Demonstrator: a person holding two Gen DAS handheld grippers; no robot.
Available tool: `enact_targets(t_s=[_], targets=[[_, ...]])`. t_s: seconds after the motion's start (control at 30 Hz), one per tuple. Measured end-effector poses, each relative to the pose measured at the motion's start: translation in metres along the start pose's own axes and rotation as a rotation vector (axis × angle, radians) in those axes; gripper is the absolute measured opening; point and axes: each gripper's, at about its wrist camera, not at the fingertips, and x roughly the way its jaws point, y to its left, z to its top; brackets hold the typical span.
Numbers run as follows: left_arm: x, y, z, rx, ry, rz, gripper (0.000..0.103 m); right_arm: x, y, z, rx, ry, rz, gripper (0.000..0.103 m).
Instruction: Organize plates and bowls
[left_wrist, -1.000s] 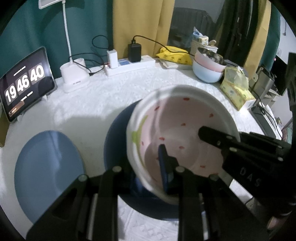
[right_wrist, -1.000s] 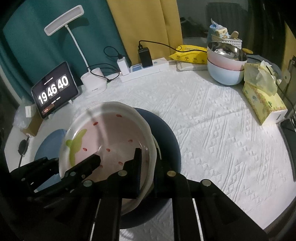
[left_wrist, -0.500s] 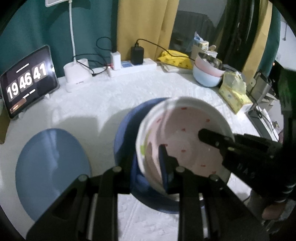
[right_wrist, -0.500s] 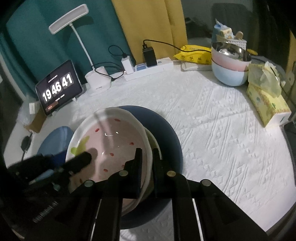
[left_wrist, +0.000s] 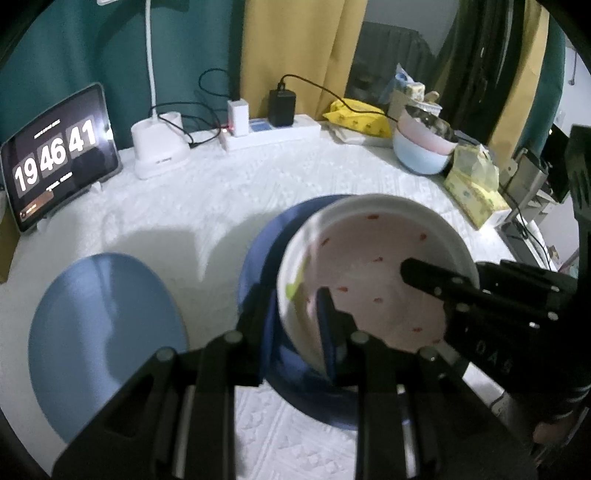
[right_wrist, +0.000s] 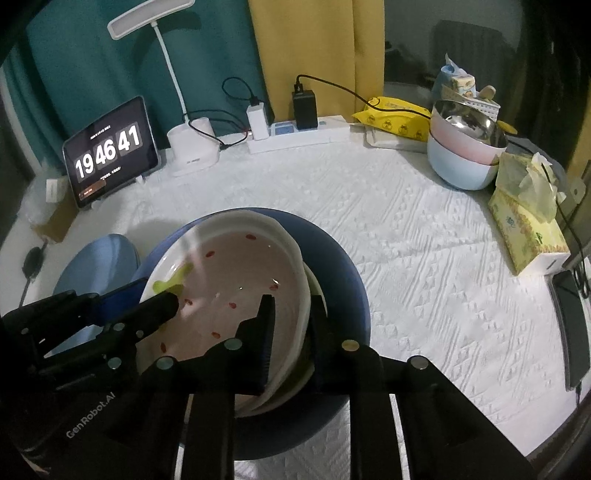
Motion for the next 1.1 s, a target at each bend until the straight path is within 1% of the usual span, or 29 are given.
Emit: enact_targets(t_s=[0.13,0.33,0.37,0.4,0.5,0.7,0.8,0.93,1.1], targets=[[-0.001,0.004,0.0,-0.005,-0.003,-0.006,0.024,-0.004,0.001,0.001,0.007,-0.004,0.006,0.025],[-0.001,0.007,0.0,0.003,-0.006,-0.015,0.024,-0.005,0.002,0.002,0.023,0.001,0.039,0.038],[-0.001,0.008,0.0,0.006,-0.008,-0.015,0.024,-0.008,0.002,0.003,0.027,-0.008,0.04,0.042],[0.0,0.008,0.0,0.006,-0.008,-0.015,0.024,-0.01,0.002,0.004,0.029,-0.018,0.032,0.048],[0.0,0.01,0.0,0.006,-0.011,-0.02,0.024,-0.019,-0.004,0.008,0.043,-0.046,0.043,0.049],[-0.004,0.01,-0.001,-0.004,-0.011,-0.037,0.024,-0.022,0.0,0.007,0.018,-0.05,0.022,0.049],[-0.013,0.012,0.0,-0.006,-0.031,-0.056,0.024,-0.027,-0.003,0.007,0.018,-0.064,0.013,0.049],[-0.024,0.019,0.003,-0.021,-0.064,-0.044,0.024,-0.033,-0.012,0.008,0.019,-0.081,0.0,0.049],[-0.033,0.032,0.004,-0.038,-0.08,-0.014,0.03,-0.033,-0.031,0.005,0.049,-0.084,-0.01,0.049]])
